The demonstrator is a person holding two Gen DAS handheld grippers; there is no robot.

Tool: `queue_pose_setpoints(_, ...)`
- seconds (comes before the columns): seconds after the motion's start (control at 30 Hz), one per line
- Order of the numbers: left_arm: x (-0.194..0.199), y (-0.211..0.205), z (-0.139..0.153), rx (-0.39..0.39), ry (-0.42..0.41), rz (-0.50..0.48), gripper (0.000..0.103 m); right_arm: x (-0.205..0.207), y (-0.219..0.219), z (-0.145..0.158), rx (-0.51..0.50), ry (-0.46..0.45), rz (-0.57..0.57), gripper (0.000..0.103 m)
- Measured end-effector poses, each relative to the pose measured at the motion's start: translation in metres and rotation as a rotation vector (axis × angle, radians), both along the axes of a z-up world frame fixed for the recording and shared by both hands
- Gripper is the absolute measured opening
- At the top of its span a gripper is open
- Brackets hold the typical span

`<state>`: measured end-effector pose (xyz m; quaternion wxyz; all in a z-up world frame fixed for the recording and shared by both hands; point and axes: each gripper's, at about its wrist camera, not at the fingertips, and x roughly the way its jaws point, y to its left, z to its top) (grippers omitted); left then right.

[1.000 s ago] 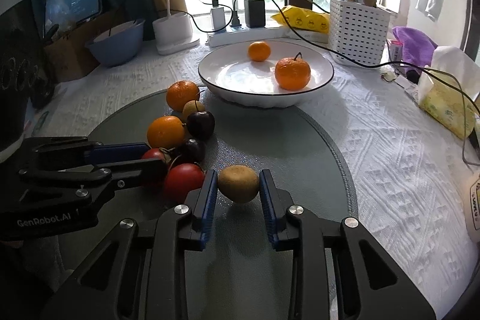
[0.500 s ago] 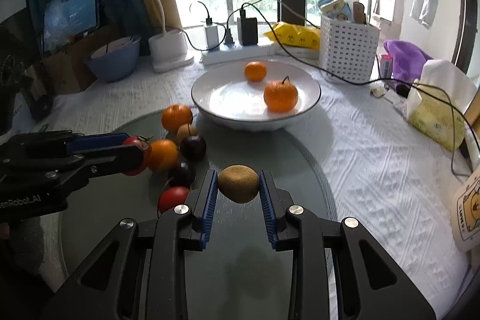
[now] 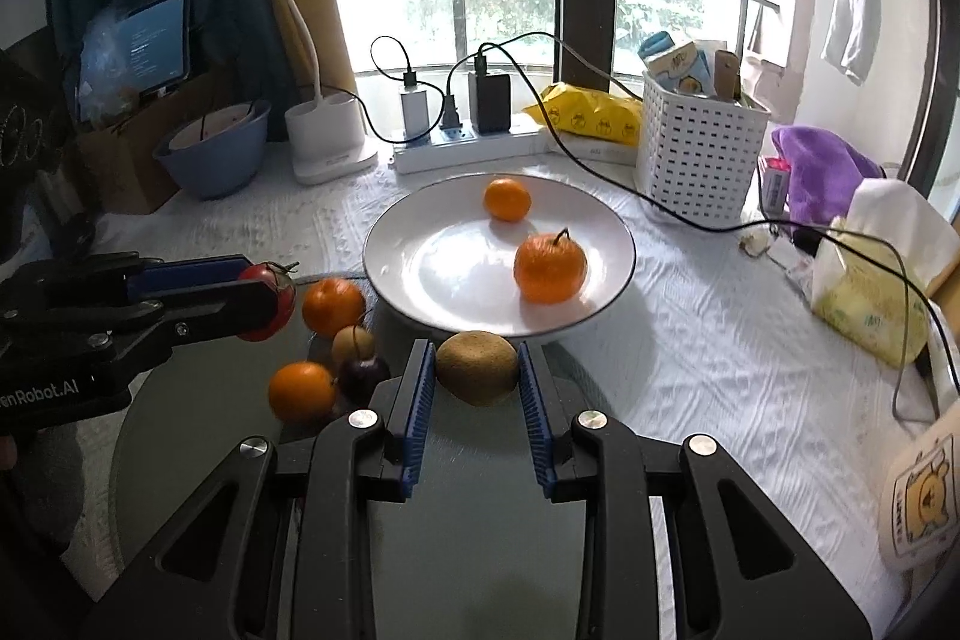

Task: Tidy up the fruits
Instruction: 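Lower the apple and kiwi onto the white plate and open both grippers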

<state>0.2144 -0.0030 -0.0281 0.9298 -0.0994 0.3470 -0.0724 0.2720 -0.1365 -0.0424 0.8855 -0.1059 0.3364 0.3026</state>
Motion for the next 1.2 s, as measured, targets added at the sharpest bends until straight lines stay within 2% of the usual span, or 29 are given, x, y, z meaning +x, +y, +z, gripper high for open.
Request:
queue_pose_setpoints(0.27, 0.029, -0.002, 0.002, 0.032, -0.025, -0.017, 0.029, 0.023, 0.006, -0.001, -0.005, -0.004, 0.002, 0.031)
queue_pose_setpoints(0.63, 0.063, 0.005, -0.010, 0.038, -0.001, -0.031, 0.029, 0.049, 0.016, -0.005, -0.008, 0.009, -0.005, 0.031)
queue_pose_setpoints(0.97, 0.087, 0.012, -0.018, 0.032, 0.008, -0.023, 0.029, 0.072, 0.031, -0.022, -0.039, 0.046, -0.009, 0.031)
queue_pose_setpoints(1.2, 0.099, 0.019, -0.023, 0.023, 0.020, -0.004, 0.029, 0.083, 0.041, -0.015, -0.040, 0.009, -0.010, 0.031)
